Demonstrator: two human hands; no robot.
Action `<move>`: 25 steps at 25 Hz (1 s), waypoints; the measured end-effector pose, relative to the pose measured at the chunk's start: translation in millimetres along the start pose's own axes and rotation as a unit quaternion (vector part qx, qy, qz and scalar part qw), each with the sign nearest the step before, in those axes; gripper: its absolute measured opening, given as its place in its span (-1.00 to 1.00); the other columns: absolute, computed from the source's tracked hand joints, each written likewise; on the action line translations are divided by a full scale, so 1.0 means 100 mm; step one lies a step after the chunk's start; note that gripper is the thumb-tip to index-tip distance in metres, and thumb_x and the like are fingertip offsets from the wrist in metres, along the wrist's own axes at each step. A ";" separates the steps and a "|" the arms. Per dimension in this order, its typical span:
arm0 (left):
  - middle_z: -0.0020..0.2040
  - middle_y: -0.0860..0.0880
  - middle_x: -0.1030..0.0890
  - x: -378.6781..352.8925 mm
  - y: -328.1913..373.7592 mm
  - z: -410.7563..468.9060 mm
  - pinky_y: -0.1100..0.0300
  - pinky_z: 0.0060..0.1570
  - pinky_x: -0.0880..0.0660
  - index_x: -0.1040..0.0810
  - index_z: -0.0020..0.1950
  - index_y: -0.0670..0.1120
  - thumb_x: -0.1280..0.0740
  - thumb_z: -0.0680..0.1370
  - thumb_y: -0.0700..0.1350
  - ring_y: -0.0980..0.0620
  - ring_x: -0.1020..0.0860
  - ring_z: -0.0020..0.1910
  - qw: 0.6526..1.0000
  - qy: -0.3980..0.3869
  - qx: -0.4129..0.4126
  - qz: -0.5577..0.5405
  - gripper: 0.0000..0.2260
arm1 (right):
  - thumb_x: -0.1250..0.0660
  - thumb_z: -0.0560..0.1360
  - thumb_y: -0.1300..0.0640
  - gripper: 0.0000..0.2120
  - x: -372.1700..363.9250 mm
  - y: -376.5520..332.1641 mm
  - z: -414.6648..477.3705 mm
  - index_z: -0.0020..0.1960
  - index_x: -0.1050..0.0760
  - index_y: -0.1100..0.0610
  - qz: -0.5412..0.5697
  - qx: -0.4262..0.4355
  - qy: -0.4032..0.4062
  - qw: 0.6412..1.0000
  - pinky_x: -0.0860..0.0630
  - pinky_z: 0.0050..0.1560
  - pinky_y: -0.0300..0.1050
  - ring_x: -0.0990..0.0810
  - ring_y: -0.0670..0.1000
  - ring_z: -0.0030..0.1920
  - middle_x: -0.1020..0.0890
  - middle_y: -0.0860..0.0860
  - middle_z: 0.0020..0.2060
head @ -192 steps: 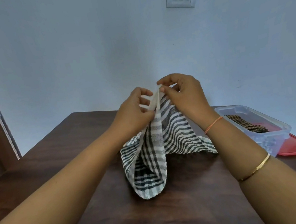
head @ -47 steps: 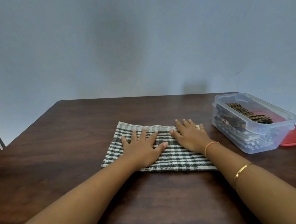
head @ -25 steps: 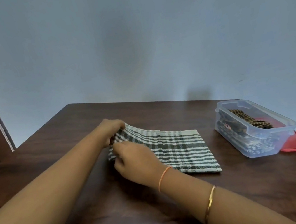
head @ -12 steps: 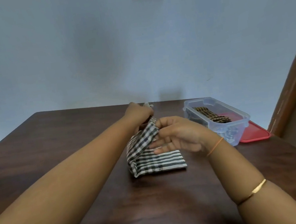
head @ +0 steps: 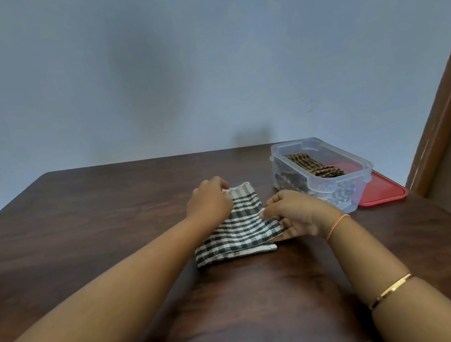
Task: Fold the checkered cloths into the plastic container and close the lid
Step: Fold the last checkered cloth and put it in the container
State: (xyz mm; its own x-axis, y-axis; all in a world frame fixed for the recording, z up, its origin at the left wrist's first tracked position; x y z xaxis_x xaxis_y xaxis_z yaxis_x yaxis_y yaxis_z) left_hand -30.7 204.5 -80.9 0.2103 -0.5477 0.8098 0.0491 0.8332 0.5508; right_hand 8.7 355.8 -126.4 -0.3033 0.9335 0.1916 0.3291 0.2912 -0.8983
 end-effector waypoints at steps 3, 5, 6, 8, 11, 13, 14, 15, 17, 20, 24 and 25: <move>0.37 -0.15 -0.34 0.01 -0.29 -0.07 -0.09 0.29 -0.34 -0.34 0.35 -0.04 -0.20 0.56 0.11 -0.19 -0.30 0.36 0.993 -0.030 0.040 0.103 -0.58 | -0.26 0.47 0.46 -0.70 -0.06 -0.11 -0.01 0.09 -0.34 0.16 0.023 0.036 -0.021 0.999 -0.61 -0.36 -0.10 -0.56 -0.02 -0.24 -0.52 0.07 -0.13; 0.37 -0.19 -0.33 0.07 -0.48 -0.09 -0.08 0.27 -0.37 -0.28 0.38 -0.09 -0.25 0.53 0.14 -0.23 -0.34 0.34 0.992 -0.039 0.077 0.087 -0.49 | -0.25 0.46 0.49 -0.61 -0.17 -0.17 -0.02 0.19 -0.32 0.17 0.079 0.049 -0.068 0.993 -0.64 -0.35 -0.12 -0.54 0.00 -0.20 -0.48 0.11 -0.08; 0.34 -0.19 -0.36 0.09 -0.57 -0.09 -0.05 0.23 -0.41 -0.29 0.36 -0.12 -0.28 0.51 0.14 -0.21 -0.40 0.29 0.993 -0.039 0.096 0.061 -0.48 | -0.24 0.47 0.50 -0.59 -0.22 -0.19 -0.03 0.21 -0.32 0.16 0.101 0.053 -0.091 0.989 -0.64 -0.35 -0.13 -0.53 0.02 -0.18 -0.48 0.13 -0.08; 0.21 -0.16 -0.52 0.11 -0.73 -0.05 0.02 0.10 -0.50 -0.43 0.17 -0.16 -0.36 0.47 0.12 -0.15 -0.53 0.16 0.990 -0.050 0.131 0.003 -0.56 | -0.21 0.47 0.51 -0.59 -0.30 -0.23 -0.05 0.21 -0.33 0.14 0.109 0.060 -0.124 0.985 -0.63 -0.35 -0.16 -0.54 0.03 -0.17 -0.50 0.11 -0.10; -0.01 -0.21 -0.67 0.06 -0.85 -0.05 -0.01 0.01 -0.60 -0.50 -0.23 -0.13 -0.44 0.45 -0.01 -0.13 -0.64 -0.01 0.975 -0.078 0.159 -0.134 -0.77 | -0.20 0.47 0.52 -0.48 -0.38 -0.20 -0.04 0.32 -0.30 0.10 0.056 0.064 -0.150 0.985 -0.62 -0.34 -0.17 -0.55 -0.02 -0.17 -0.50 0.03 0.01; -0.06 -0.20 -0.65 0.03 -0.89 -0.09 0.11 -0.18 -0.64 -0.49 -0.24 -0.17 -0.42 0.49 -0.11 -0.05 -0.63 -0.14 0.954 -0.085 0.178 -0.224 -0.81 | -0.21 0.47 0.51 -0.37 -0.41 -0.12 0.00 0.42 -0.22 0.06 -0.006 0.052 -0.147 0.988 -0.61 -0.35 -0.20 -0.58 -0.05 -0.20 -0.50 0.01 0.09; -0.06 -0.18 -0.63 0.03 -0.91 -0.11 0.20 -0.28 -0.63 -0.48 -0.24 -0.18 -0.40 0.50 -0.15 0.00 -0.60 -0.19 0.948 -0.083 0.181 -0.249 -0.82 | -0.22 0.47 0.50 -0.34 -0.40 -0.09 0.02 0.45 -0.19 0.04 -0.040 0.047 -0.138 0.989 -0.60 -0.37 -0.21 -0.59 -0.05 -0.22 -0.51 0.02 0.12; -0.06 -0.16 -0.61 0.04 -0.90 -0.12 0.24 -0.32 -0.62 -0.47 -0.25 -0.19 -0.39 0.51 -0.16 0.02 -0.59 -0.18 0.947 -0.078 0.177 -0.255 -0.81 | -0.23 0.47 0.49 -0.31 -0.39 -0.07 0.03 0.47 -0.17 0.02 -0.072 0.044 -0.127 0.988 -0.59 -0.40 -0.23 -0.59 -0.05 -0.23 -0.52 0.03 0.14; 0.01 -0.12 -0.58 0.12 -0.89 -0.12 0.14 -0.15 -0.62 -0.47 -0.19 -0.14 -0.39 0.51 -0.14 -0.02 -0.57 -0.06 0.971 -0.055 0.143 -0.182 -0.85 | -0.31 0.44 0.44 -0.27 -0.35 -0.08 0.06 0.48 -0.15 0.01 -0.133 0.048 -0.111 0.984 -0.57 -0.41 -0.24 -0.58 -0.07 -0.25 -0.52 0.01 0.13; 0.30 -0.11 -0.42 0.26 -0.64 -0.16 0.04 0.21 -0.42 -0.41 0.23 -0.07 -0.31 0.53 -0.08 -0.12 -0.44 0.25 1.000 -0.013 0.024 0.012 -0.72 | -0.44 0.41 0.25 -0.37 -0.28 -0.20 0.12 0.42 -0.29 0.06 -0.198 0.062 -0.068 0.976 -0.47 -0.45 -0.26 -0.56 -0.15 -0.36 -0.57 -0.01 -0.03; 0.49 -0.03 -0.24 0.15 -0.05 -0.39 -0.05 0.45 -0.17 -0.24 0.45 -0.05 -0.22 0.54 0.17 -0.01 -0.17 0.49 0.975 -0.067 -0.190 0.090 -0.45 | -0.43 0.43 0.14 -0.59 -0.15 -0.39 0.23 0.26 -0.48 0.14 -0.278 0.099 0.052 0.954 -0.54 -0.26 -0.16 -0.56 -0.07 -0.25 -0.59 -0.04 -0.21; 0.50 -0.03 -0.22 0.02 -0.06 -0.43 -0.07 0.46 -0.12 -0.18 0.49 -0.06 -0.21 0.51 0.25 -0.01 -0.12 0.50 0.964 -0.121 -0.200 0.129 -0.35 | -0.41 0.44 0.18 -0.61 -0.16 -0.44 0.24 0.26 -0.50 0.16 -0.303 0.115 0.067 0.944 -0.56 -0.07 -0.11 -0.61 -0.02 -0.12 -0.64 0.02 -0.10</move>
State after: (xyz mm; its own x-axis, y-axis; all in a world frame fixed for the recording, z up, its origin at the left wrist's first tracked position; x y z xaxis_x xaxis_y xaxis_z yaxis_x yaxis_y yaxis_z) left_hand 12.0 202.0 -91.2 0.0332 -0.2800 0.9594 0.4078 0.8802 0.2427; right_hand -22.3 323.4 -99.3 -0.2519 0.6327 0.7323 -0.0752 0.7416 -0.6666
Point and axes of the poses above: each hand's wrist, its own z-axis towards the middle knuckle, its own x-axis out of the back of the hand, y = z × x, the point moved 10 cm from there along z, towards the middle knuckle
